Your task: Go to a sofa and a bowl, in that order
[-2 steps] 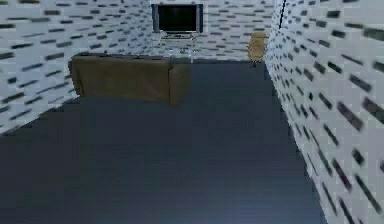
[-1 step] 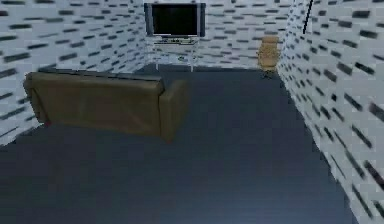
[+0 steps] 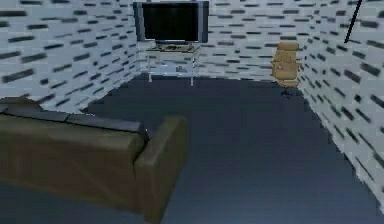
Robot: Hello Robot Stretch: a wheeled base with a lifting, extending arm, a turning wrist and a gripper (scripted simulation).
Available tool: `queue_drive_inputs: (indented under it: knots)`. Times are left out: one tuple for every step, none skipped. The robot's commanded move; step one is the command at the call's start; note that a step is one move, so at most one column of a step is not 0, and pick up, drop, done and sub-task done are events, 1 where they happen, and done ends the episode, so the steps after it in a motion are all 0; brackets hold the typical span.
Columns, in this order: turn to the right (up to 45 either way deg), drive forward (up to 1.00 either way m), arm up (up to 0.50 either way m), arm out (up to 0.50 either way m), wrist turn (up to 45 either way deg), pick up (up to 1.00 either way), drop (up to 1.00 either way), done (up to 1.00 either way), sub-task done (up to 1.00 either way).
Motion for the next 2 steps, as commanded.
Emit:
queue_drive_inputs:
  knots:
    - [0.0, 0.20, 0.00, 0.00, 0.0, 0.00, 0.00, 0.00, 0.00]
    - [-36.0, 0.00, 0.00, 0.00, 0.0, 0.00, 0.00, 0.00, 0.00]
